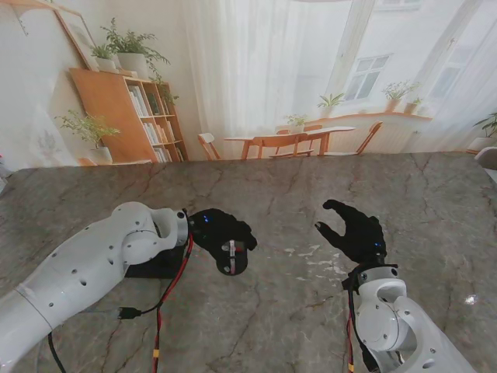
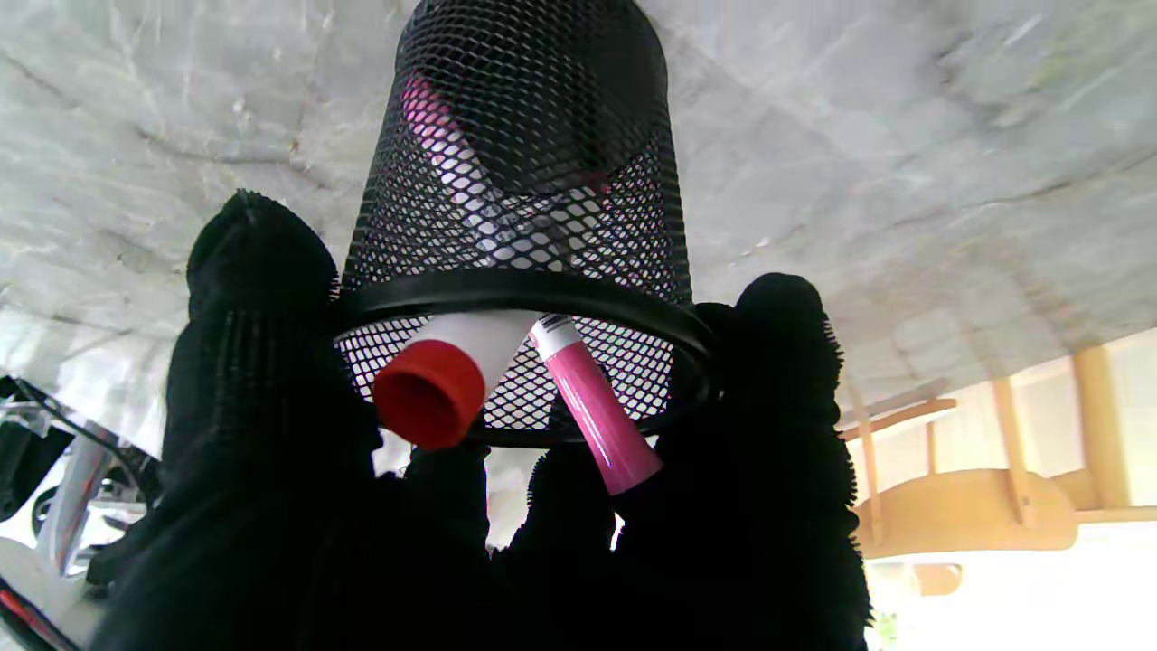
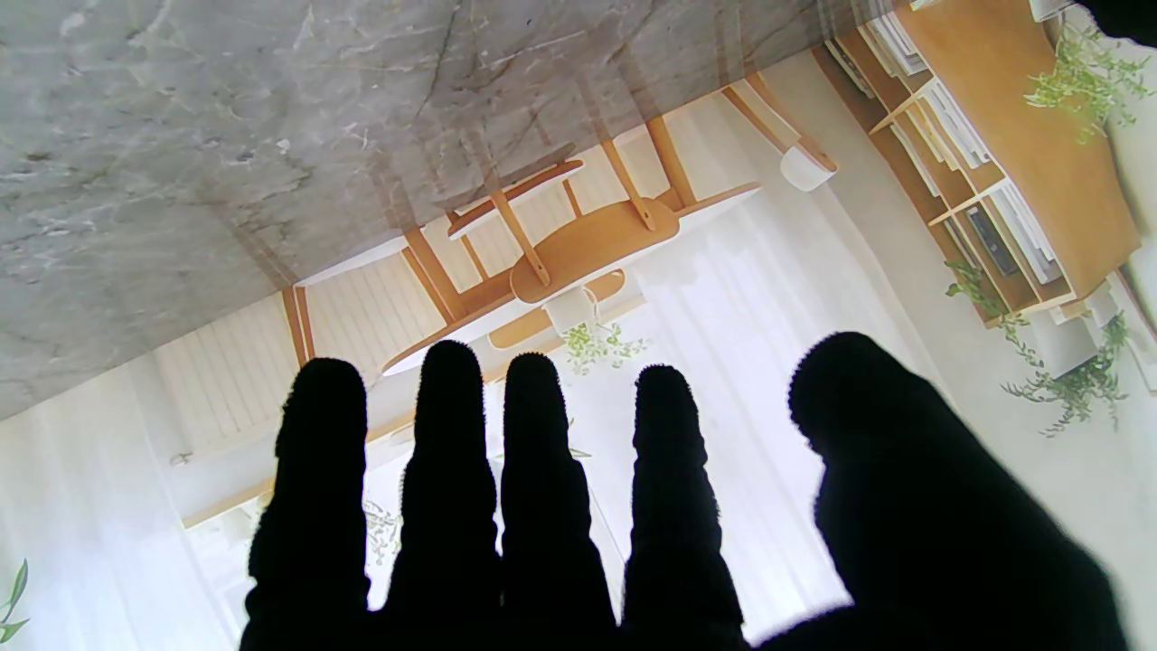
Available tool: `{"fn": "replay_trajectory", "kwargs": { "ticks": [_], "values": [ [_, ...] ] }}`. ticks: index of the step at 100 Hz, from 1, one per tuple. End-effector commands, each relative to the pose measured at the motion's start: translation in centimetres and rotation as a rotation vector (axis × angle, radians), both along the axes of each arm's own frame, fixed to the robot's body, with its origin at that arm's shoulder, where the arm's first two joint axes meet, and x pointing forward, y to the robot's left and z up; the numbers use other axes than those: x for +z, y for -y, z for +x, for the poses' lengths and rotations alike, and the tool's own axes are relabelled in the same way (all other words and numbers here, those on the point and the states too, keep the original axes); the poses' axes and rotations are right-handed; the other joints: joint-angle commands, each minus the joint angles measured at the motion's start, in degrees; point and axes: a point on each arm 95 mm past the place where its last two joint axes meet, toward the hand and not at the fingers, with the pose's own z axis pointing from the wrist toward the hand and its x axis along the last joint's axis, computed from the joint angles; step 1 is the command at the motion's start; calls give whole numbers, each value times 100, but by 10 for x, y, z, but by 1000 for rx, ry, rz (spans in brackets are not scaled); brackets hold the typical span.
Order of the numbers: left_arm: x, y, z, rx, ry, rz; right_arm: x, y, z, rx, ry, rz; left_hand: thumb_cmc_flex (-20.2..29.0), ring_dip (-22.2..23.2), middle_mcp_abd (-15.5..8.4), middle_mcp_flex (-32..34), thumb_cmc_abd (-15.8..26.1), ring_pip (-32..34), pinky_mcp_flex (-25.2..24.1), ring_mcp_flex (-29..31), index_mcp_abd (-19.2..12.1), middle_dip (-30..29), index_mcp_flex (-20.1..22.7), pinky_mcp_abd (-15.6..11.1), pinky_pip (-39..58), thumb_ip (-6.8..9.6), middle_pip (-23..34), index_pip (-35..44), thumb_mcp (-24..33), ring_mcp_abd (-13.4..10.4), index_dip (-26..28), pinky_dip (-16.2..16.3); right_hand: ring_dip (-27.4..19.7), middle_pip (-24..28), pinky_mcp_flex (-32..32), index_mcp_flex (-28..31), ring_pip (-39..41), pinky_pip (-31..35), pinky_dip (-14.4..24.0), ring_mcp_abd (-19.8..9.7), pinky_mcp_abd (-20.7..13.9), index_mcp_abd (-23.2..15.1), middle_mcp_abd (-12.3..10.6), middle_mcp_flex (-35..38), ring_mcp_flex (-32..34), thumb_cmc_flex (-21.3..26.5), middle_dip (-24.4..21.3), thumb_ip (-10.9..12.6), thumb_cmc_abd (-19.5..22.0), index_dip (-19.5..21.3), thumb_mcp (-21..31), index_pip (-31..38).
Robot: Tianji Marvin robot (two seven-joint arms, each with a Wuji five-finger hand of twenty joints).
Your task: Organize desk stationery
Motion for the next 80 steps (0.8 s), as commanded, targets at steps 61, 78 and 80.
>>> {"fn": "replay_trajectory", "kwargs": {
  "ticks": [61,78,80],
  "values": [
    [-26,-67,2,134,-64,139,-3,0,1,7,-11,-8,1427,-173,-389,560,601,33,-60,675,181,-204,406,-85,-89,-199,727,420,1037,-1212,-89,152,64,28,-82,88,2,44,152,-50,74,-44,17,57,-38,-82,93,193,122,54,-80,48],
    [-29,-68,-4,126,-85,136,-3,0,1,7,-10,-7,1380,-194,-391,589,611,-3,-57,687,166,-220,431,-70,-115,-206,711,380,1021,-1195,-109,153,64,33,-90,91,6,44,154,-46,75,-45,22,65,-40,-95,96,192,133,55,-85,51],
    [-30,-68,-5,125,-88,134,-3,0,1,6,-10,-7,1383,-197,-386,590,614,-9,-55,684,178,-221,432,-70,-118,-206,708,375,1024,-1195,-111,153,64,32,-84,94,6,47,155,-45,74,-50,30,62,-43,-94,95,192,135,55,-85,52]
  ]
}}
